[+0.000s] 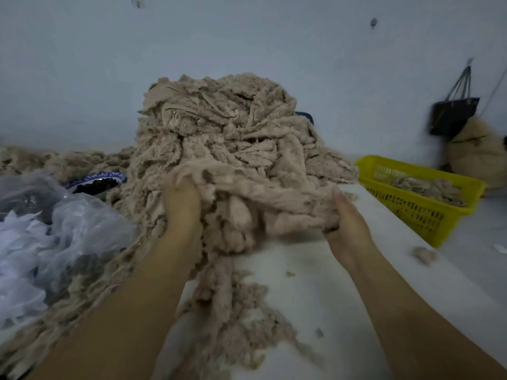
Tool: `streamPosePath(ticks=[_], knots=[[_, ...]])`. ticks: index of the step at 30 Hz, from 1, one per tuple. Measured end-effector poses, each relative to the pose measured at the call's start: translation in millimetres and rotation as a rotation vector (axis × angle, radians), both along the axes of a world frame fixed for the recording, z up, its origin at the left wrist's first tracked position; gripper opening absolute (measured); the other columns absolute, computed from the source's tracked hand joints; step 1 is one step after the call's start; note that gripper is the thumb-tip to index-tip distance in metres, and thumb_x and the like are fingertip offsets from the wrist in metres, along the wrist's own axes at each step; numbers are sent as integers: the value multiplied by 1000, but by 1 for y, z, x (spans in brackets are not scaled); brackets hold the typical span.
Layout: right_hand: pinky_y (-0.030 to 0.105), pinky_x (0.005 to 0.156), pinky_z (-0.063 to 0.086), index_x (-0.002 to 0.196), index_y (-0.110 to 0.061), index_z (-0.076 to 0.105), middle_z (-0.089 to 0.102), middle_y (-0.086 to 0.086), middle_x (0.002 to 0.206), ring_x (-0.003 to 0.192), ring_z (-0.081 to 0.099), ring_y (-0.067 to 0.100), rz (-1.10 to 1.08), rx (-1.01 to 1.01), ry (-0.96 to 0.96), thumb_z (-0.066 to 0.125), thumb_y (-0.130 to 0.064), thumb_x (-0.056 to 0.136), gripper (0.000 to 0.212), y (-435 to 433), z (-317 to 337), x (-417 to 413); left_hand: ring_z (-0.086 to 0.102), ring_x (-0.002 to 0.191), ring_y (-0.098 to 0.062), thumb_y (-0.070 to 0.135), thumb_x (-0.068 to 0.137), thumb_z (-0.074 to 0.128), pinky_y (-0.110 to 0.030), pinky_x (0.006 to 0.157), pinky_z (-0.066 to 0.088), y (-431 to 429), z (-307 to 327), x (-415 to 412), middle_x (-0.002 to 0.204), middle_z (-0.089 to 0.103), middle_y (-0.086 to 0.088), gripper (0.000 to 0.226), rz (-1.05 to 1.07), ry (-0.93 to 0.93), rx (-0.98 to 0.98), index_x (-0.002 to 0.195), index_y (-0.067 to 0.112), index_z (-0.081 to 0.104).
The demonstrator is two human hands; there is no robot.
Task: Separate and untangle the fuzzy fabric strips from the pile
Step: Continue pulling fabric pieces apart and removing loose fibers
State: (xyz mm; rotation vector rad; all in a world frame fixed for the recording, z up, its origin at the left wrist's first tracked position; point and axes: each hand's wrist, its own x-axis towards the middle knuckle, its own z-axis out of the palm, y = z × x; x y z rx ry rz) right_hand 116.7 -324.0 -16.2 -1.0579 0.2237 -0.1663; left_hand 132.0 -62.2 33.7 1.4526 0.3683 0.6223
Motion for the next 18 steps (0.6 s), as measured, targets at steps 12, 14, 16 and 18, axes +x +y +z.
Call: streamPosePath(ticks=[12, 14, 16, 18], knots=[[5, 60, 46, 97, -36, 64, 68, -31, 84, 77, 63, -13, 1, -545, -305, 50, -24, 102, 20, 64, 22, -36, 58, 86, -20, 50, 101, 39, -19, 72, 42, -44, -10, -60, 90, 65, 4, 46, -409, 12, 801, 80, 21, 68], [10, 58, 46, 96, -41, 56, 64, -25, 84, 73, 61, -7, 48, -805, -443, 50, -28, 95, 15, 86, 14, -49, 68, 73, -14, 54, 99, 44, -22, 66, 48, -49, -12, -71, 85, 73, 1, 46, -752, 242, 92, 92, 20, 73], [24, 65, 50, 115, -45, 46, 62, -21, 92, 78, 61, 2, 177, -1061, -516, 45, -34, 85, 32, 101, 2, -59, 74, 88, -17, 51, 97, 48, -30, 77, 53, -41, -24, -72, 97, 76, -7, 47, -915, 297, -329, 108, 13, 72], [27, 58, 43, 132, -38, 42, 64, -12, 90, 72, 57, 11, 273, -1340, -601, 42, -36, 84, 48, 108, -14, -63, 74, 83, -18, 42, 92, 57, -30, 76, 54, -28, -32, -69, 90, 76, -6, 38, -894, 252, -547, 103, 11, 76]])
